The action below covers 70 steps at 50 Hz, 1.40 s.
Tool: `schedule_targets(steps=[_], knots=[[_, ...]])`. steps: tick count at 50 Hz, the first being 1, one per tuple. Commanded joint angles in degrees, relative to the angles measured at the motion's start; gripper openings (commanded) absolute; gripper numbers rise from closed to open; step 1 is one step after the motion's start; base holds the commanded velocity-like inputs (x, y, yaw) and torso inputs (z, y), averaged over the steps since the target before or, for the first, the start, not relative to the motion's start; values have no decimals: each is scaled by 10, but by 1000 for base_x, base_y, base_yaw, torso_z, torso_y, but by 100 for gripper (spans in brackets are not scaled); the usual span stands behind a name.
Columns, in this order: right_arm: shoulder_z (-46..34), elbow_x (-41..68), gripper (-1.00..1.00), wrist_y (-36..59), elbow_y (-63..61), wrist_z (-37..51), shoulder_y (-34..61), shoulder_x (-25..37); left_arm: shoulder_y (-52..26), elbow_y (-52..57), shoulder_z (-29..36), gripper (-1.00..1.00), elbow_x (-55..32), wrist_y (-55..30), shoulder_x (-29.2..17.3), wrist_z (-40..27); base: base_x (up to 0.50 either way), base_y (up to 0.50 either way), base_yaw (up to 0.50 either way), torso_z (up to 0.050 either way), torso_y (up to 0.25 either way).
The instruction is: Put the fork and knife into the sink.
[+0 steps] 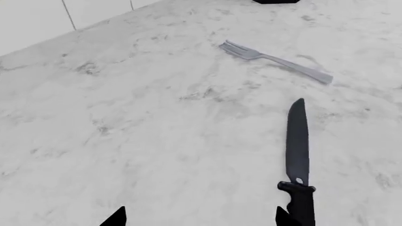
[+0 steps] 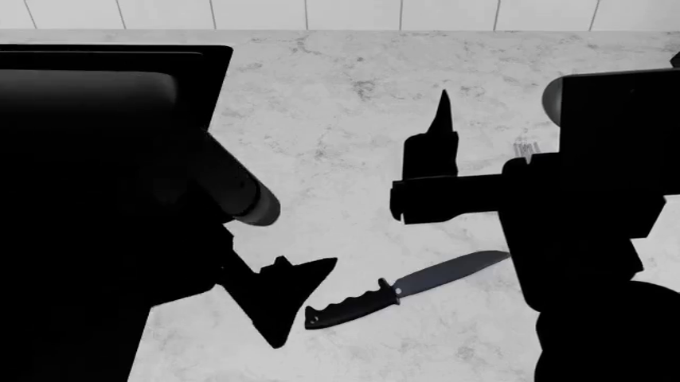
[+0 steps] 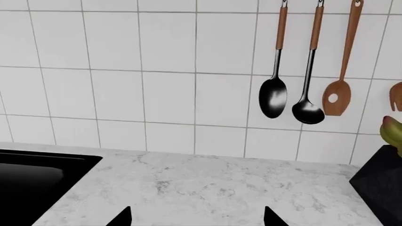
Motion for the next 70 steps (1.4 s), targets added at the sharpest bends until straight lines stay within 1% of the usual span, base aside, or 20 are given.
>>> schedule_targets(steps=[1, 10, 17, 20, 25, 32, 38, 51, 66, 70], knots=[[8, -8, 100, -5, 2, -15, -4, -9, 2, 5, 17, 100, -24, -6, 18, 64, 0, 0, 0, 0, 0], [10, -5, 100, -8, 4, -15, -7, -6, 3, -42, 43, 100, -11, 52, 27, 94, 0, 0, 0, 0, 0], [6, -7, 100, -21, 14, -18, -12, -4, 0, -71, 51, 100, -9, 71, 38, 104, 0, 0, 0, 0, 0], [5, -6, 100, -22, 14, -18, -12, -3, -3, -105, 64, 100, 2, 94, 43, 116, 0, 0, 0, 0, 0], [8, -4, 100, -21, 12, -17, -15, -1, -10, -155, 61, 100, 11, 110, 57, 111, 0, 0, 0, 0, 0], [6, -4, 100, -28, 17, -17, -16, 0, -8, -179, 77, 100, 22, 103, 61, 98, 0, 0, 0, 0, 0], [5, -2, 100, -27, 17, -15, -15, -1, 2, -170, 120, 100, 37, 103, 58, 100, 2, -1, -2, 0, -3], [5, 0, 100, -38, 20, -16, -23, 3, 14, -156, 156, 100, 37, 99, 60, 105, 3, -3, -5, -1, -6], [6, 6, 100, -39, 17, -13, -25, 4, 31, -71, 151, 100, -3, 66, 57, 100, 2, -3, -5, -2, -6], [8, 9, 100, -36, 14, -10, -25, 5, 33, -66, 153, 100, -7, 64, 60, 98, 0, -2, -3, -3, -3]])
